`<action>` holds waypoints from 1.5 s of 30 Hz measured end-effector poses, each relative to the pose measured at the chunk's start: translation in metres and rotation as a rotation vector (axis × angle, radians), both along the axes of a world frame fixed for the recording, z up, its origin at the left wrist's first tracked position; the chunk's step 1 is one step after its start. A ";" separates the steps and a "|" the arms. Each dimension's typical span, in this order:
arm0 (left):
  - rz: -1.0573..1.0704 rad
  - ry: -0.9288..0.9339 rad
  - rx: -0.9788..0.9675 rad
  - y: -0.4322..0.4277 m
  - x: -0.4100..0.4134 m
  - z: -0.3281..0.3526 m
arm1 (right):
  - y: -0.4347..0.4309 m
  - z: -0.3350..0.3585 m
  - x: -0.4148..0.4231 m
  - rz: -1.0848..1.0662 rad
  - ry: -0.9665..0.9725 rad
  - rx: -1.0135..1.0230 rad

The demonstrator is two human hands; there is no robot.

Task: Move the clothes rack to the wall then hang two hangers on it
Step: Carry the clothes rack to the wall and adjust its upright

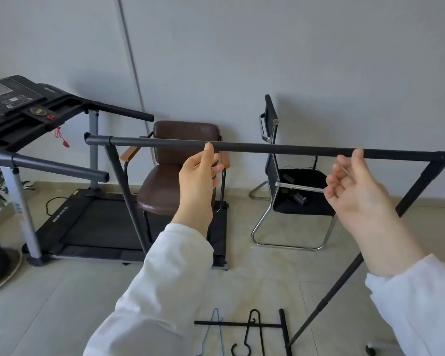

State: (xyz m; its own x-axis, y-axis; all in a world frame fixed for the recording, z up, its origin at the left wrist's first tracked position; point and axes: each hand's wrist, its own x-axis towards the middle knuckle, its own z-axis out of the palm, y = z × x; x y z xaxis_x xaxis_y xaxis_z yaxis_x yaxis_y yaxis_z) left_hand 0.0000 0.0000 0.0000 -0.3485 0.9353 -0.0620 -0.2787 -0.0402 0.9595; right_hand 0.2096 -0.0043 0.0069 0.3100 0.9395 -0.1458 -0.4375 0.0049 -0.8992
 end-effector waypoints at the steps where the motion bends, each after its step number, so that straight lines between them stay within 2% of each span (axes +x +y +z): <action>1: 0.002 -0.003 0.020 0.002 0.000 0.000 | 0.002 0.000 -0.001 -0.013 -0.008 0.004; 8: 0.000 0.042 0.038 0.019 0.003 -0.006 | 0.021 -0.009 0.002 -0.067 -0.041 -0.070; 16: 0.001 0.123 0.052 0.028 0.001 -0.006 | 0.031 -0.006 0.001 -0.096 -0.097 -0.012; 23: 0.008 0.099 0.077 0.030 0.003 -0.006 | 0.035 -0.005 0.004 -0.149 -0.228 0.008; 45: -0.087 0.103 0.134 0.018 0.029 0.019 | 0.005 0.022 0.032 -0.231 -0.129 0.077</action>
